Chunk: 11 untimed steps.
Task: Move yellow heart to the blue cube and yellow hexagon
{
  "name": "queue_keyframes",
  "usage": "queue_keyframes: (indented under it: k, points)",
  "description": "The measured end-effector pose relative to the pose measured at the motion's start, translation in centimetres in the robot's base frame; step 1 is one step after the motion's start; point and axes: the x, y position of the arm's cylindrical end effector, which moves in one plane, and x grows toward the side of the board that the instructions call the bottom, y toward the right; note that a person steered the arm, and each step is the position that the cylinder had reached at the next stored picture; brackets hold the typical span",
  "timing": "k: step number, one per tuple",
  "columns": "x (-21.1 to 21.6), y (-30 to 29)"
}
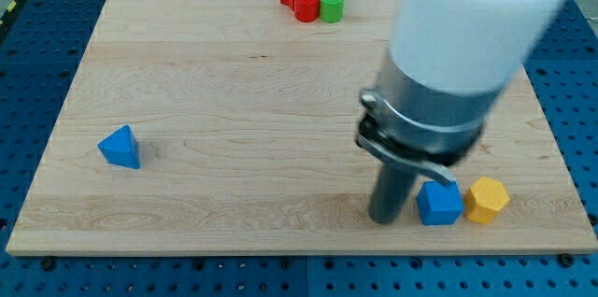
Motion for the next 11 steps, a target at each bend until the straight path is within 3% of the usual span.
queue_keyframes:
  k: [1, 4, 8, 11]
  points:
    - [-4.2, -1.9]
    - [-7.0, -0.1]
    - [-7.0, 6.3]
    - [-5.3, 7.0]
